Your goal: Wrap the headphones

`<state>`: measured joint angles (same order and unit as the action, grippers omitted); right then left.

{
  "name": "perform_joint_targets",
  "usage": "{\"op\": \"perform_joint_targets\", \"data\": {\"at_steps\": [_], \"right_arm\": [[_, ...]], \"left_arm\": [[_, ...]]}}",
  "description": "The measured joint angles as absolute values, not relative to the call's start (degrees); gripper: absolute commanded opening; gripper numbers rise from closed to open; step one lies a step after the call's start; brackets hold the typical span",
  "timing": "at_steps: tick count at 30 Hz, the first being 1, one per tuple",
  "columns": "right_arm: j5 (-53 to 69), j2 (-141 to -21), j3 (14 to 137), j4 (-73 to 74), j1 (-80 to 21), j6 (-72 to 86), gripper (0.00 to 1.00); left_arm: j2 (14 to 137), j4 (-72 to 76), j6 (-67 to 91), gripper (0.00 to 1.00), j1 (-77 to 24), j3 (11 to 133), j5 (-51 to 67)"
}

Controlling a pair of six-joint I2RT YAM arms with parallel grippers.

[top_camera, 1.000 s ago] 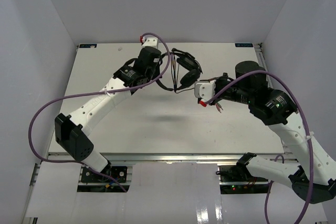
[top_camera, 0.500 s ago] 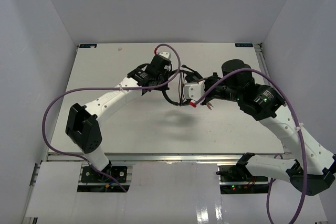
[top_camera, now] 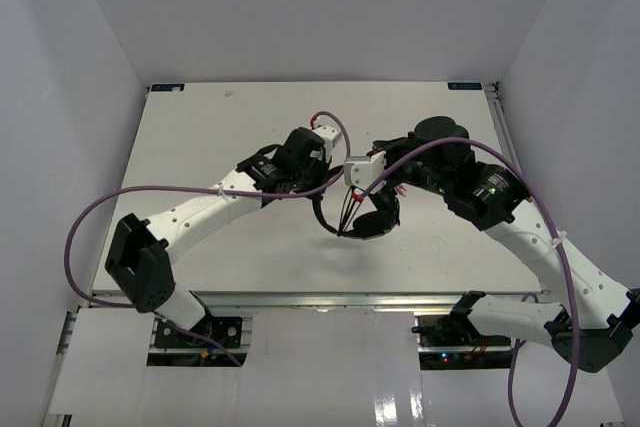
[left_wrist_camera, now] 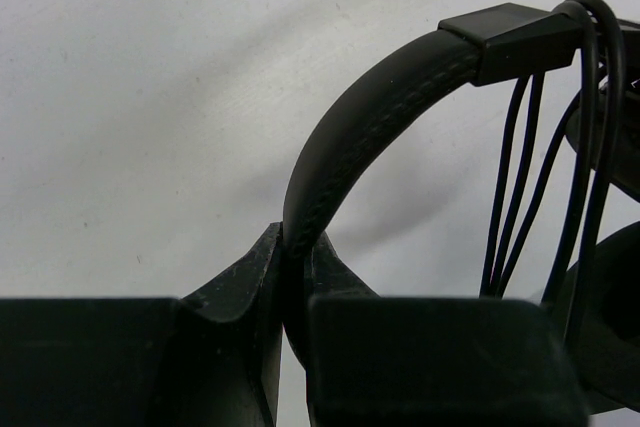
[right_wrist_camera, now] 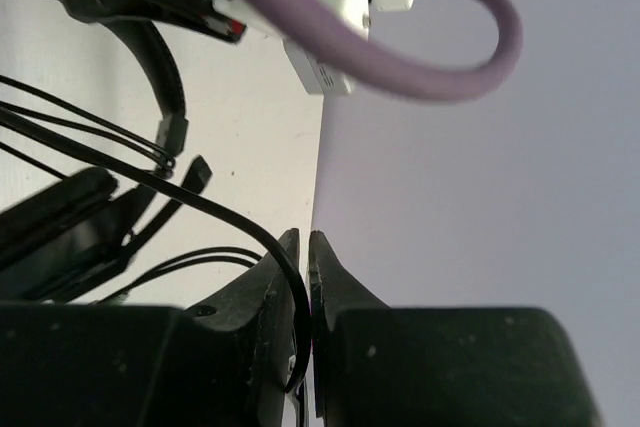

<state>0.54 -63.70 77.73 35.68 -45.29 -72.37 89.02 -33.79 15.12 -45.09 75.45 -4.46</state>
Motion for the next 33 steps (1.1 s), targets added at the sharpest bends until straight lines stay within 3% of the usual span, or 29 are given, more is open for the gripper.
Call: {"op": "perform_joint_targets", "data": {"at_steps": [11,33], "right_arm": [[0.5,-63.7,77.7,35.4,-43.7,-72.5,0.19],[6.2,-64.2,73.2,33.1,-41.5,-67.5,0.09]], "left_arm": [[76.6,-30.5,10.6,0.0,-45.6,68.3,4.3],[76.5,-30.4,8.4,0.0,-46.6,68.2,11.5]]}}
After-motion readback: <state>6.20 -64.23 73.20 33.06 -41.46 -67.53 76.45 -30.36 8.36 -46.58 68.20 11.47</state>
